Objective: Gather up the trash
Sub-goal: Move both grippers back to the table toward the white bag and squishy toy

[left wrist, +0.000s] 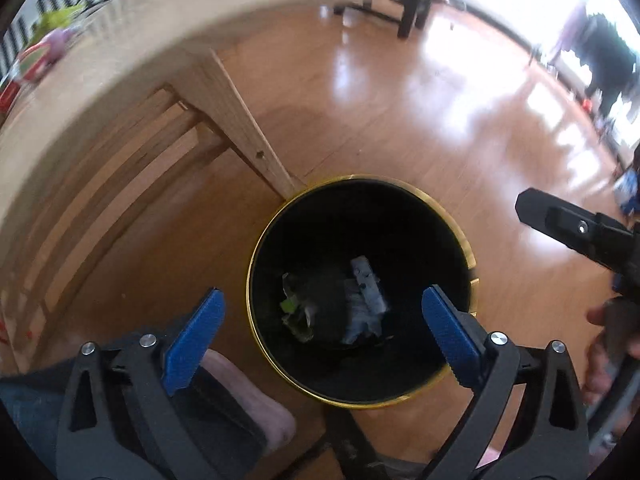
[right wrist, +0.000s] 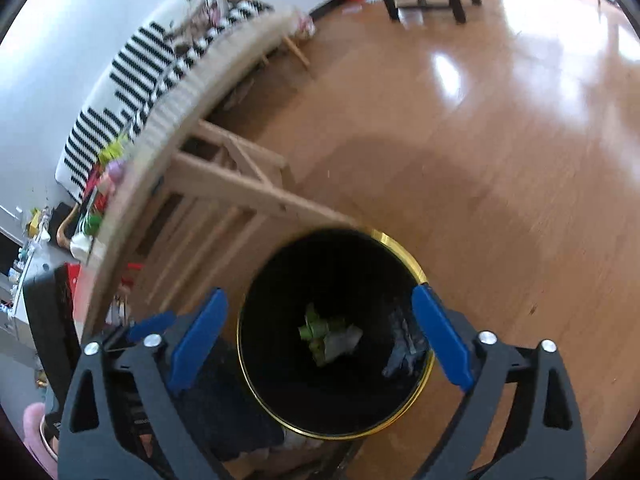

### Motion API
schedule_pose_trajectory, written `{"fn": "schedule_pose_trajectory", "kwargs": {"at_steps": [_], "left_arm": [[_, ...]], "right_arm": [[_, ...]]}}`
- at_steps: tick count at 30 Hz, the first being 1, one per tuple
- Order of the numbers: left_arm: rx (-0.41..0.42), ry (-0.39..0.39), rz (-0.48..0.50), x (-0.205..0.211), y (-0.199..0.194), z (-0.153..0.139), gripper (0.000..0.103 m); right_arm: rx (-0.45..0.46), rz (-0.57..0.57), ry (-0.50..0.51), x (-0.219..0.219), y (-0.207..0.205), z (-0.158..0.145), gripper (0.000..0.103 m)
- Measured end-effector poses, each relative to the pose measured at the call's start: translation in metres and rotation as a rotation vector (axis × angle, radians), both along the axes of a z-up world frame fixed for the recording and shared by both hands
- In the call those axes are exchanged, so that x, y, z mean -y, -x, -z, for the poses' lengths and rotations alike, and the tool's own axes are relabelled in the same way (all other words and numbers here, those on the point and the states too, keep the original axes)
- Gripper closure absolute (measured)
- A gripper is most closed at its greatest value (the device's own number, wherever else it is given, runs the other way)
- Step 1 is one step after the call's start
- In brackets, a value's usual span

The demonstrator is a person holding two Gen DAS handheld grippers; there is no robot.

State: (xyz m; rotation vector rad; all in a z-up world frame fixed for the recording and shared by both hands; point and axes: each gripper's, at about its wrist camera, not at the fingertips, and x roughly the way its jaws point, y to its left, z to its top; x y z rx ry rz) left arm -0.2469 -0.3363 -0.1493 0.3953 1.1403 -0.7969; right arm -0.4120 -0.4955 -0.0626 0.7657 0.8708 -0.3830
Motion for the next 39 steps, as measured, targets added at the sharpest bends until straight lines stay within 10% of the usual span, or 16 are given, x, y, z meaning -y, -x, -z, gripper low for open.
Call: {"fn": "schedule_pose_trajectory", "kwargs": {"at_steps": [6, 10, 14, 20, 39], "left_arm": [[0.092, 0.167, -0.072, -0.049, -0.009, -0.081, 0.007], [0.11, 0.225, -0.293, -0.116, -0.062, -0.119, 0.007], [0.185, 0.16, -0.545, -0.197, -0.128, -0.128, 0.007], [0.066, 0.081, -0.796, -0.294, -0.21, -0.096, 0.007], [0.194, -0.043, -0.639, -0.287, -0.286, -0.078, 0.006]], "right_arm": [[0.01, -0.077, 0.157, -0.017, -0.032, -0.038, 0.007], [0.034, -0.196, 0.236, -0.046, -0.08, -0.062, 0.007], [0.041, -0.314, 0.305, -0.08, -0.133, -0.075, 0.007], [0.027, -0.489, 0.357, -0.144, -0.213, -0.072, 0.007], [-0.053, -0.616, 0.472, -0.222, -0.343, -0.028, 0.005]]}}
